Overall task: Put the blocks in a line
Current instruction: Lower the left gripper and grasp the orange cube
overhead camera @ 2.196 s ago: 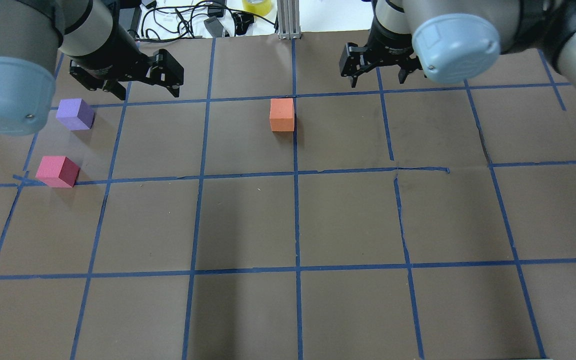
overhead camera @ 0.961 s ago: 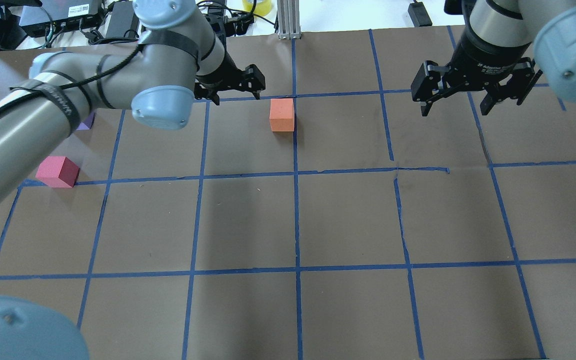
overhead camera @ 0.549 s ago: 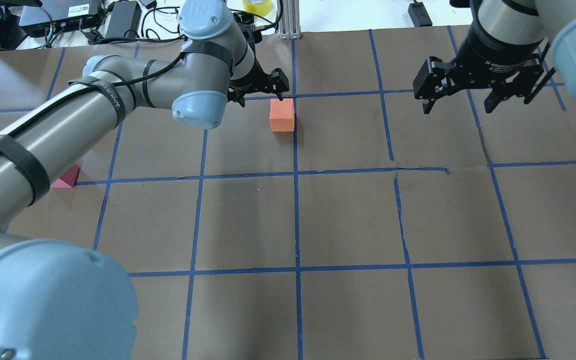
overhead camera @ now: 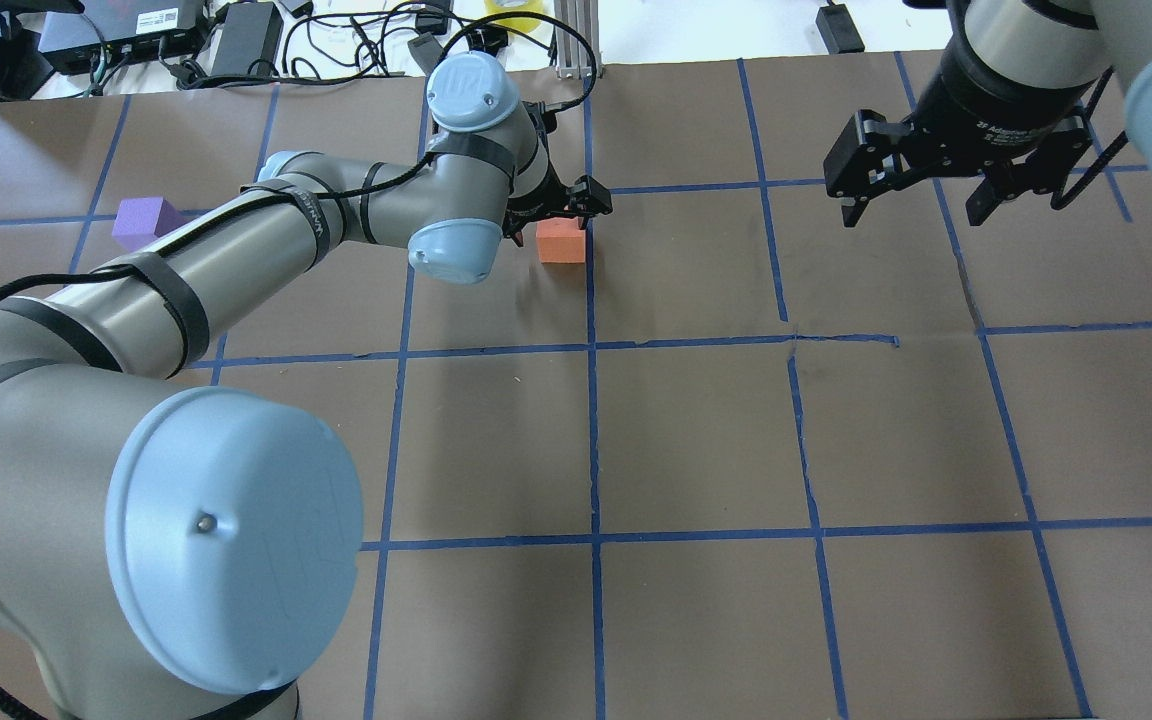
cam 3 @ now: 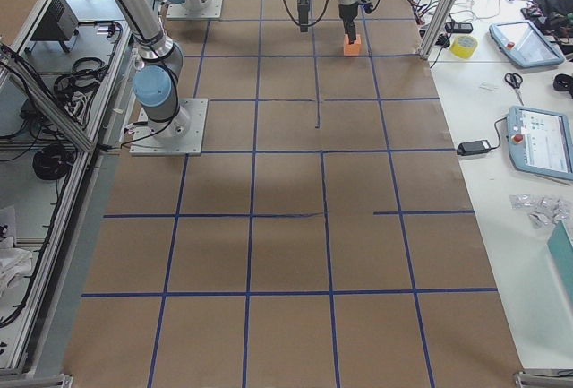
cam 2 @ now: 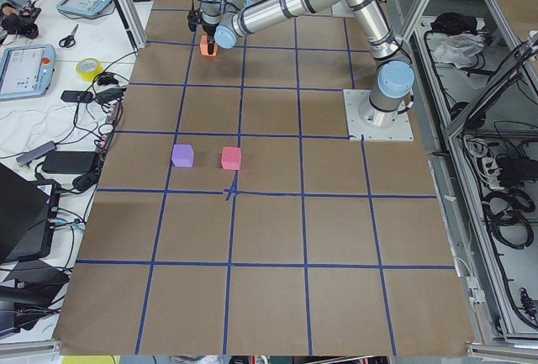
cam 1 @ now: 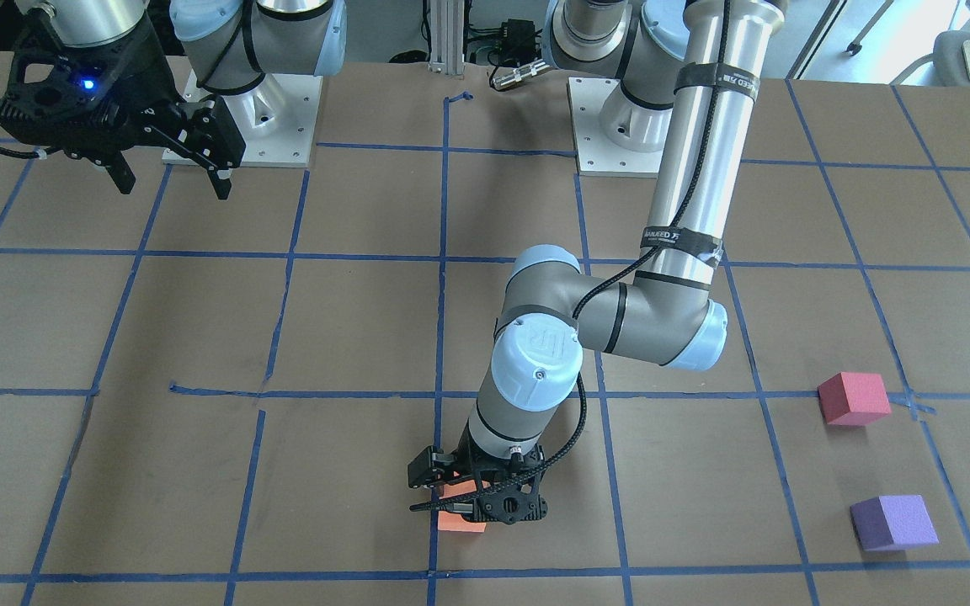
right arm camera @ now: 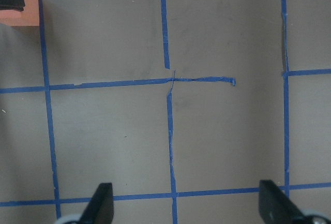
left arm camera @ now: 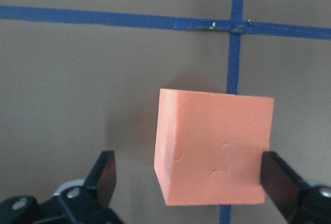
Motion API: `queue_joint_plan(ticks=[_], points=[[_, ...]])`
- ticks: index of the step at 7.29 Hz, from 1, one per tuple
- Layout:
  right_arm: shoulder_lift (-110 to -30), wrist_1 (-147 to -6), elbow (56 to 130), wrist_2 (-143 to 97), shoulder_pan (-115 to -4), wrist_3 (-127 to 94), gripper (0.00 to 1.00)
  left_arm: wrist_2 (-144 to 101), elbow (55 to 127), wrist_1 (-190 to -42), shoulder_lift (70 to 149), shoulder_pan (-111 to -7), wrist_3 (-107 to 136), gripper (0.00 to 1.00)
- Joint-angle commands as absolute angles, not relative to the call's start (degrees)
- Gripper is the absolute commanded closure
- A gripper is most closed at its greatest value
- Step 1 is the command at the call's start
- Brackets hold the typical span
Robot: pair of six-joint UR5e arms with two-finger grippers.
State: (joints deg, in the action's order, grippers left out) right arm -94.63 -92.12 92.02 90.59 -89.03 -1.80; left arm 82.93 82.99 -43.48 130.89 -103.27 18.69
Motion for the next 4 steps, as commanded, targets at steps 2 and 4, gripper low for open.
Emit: queue_joint_plan(ticks=[2, 4], points=[[-94.66, -92.2, 92.46, 90.97, -89.03, -1.85, 0.0, 82.53, 80.09, -43.42, 130.87, -103.27, 18.2, 0.0], [-94.75, -92.11, 92.46, 91.05, -89.03, -1.85, 0.0, 83.14, 77.87, -46.92, 130.42, -103.27, 18.19, 0.0]])
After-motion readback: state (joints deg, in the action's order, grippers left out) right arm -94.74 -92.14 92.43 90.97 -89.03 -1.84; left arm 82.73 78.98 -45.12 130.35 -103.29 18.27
